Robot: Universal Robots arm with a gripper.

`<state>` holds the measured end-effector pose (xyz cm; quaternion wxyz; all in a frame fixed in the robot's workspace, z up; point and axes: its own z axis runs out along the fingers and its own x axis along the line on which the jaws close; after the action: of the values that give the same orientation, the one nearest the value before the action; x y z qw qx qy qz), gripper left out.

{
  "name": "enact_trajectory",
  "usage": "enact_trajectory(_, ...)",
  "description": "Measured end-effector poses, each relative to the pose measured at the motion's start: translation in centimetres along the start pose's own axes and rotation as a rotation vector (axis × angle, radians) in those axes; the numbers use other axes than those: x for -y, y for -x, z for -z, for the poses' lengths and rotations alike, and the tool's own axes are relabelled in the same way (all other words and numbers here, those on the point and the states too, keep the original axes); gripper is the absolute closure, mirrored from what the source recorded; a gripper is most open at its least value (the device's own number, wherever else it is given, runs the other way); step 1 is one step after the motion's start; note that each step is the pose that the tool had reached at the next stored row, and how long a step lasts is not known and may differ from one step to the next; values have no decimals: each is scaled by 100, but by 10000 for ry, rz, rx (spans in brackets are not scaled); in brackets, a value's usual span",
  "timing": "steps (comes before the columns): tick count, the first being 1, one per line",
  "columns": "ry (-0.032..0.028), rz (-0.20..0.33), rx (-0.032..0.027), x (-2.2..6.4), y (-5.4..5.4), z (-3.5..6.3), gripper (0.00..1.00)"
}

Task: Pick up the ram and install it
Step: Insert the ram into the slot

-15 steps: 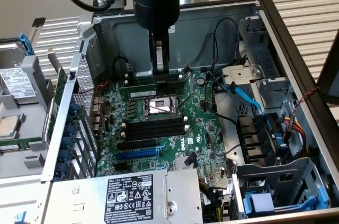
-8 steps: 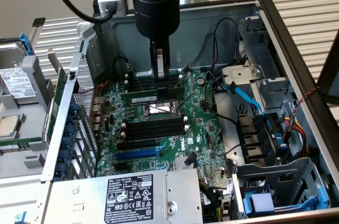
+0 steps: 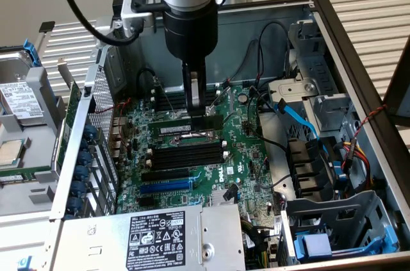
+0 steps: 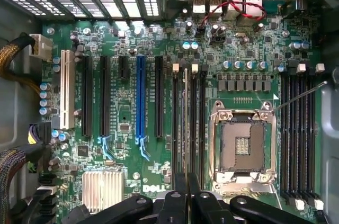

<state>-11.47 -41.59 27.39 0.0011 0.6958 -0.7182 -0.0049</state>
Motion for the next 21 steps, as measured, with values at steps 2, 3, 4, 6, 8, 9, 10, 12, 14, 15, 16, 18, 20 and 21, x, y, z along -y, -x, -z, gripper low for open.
enact_trajectory(2, 0, -1, 1, 0, -4, -32, 87)
enact_trajectory(3, 0, -1, 0, 1, -8, -44, 87)
enact_trajectory(4, 1, -1, -1, 1, -12, -53, 87)
enact_trajectory(6, 1, -3, -1, 1, -23, -70, 87)
enact_trajectory(8, 0, -4, 0, 2, -33, -87, 87)
enact_trajectory(9, 0, -4, 0, 2, -38, -92, 87)
enact_trajectory(10, 0, -4, 1, 2, -44, -97, 87)
enact_trajectory(12, -1, -6, 2, 2, -51, -109, 87)
enact_trajectory(14, 8, -5, 1, 2, -54, -123, 87)
enact_trajectory(15, 13, -4, 0, 3, -54, -128, 87)
enact_trajectory(16, 18, -5, -1, 2, -54, -132, 87)
enact_trajectory(18, 30, -5, -2, 3, -54, -139, 87)
enact_trajectory(20, 55, -4, -1, 3, -54, -147, 87)
enact_trajectory(21, 77, -2, -3, 3, -54, -150, 87)
